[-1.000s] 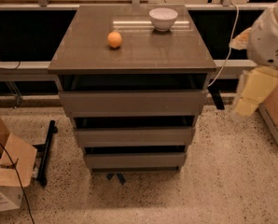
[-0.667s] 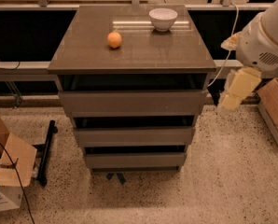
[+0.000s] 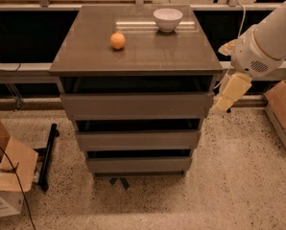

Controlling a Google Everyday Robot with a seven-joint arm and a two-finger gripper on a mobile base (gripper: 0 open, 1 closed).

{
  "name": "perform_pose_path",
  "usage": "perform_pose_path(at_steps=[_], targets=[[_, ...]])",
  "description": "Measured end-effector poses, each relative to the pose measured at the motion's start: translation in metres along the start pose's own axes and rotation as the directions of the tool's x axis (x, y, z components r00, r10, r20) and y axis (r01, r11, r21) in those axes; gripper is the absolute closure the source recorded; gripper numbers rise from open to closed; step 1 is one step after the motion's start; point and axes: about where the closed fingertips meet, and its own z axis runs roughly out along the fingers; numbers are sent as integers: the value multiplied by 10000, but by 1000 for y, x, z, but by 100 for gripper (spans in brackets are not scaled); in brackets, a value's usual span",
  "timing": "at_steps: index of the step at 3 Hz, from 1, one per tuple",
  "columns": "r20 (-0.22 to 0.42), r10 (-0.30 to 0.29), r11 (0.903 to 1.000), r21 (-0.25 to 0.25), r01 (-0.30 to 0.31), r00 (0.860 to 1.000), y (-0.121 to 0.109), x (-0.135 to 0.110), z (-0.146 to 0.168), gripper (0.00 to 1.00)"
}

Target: Open top drawer

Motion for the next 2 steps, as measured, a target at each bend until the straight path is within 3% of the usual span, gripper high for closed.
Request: perform_pose_path(at_steps=[1,2], targets=[[190,394,9992,-125,-391,9990,8,1,15,0],[883,1168,9930,-283,-1147,9892,14,2,57,0]])
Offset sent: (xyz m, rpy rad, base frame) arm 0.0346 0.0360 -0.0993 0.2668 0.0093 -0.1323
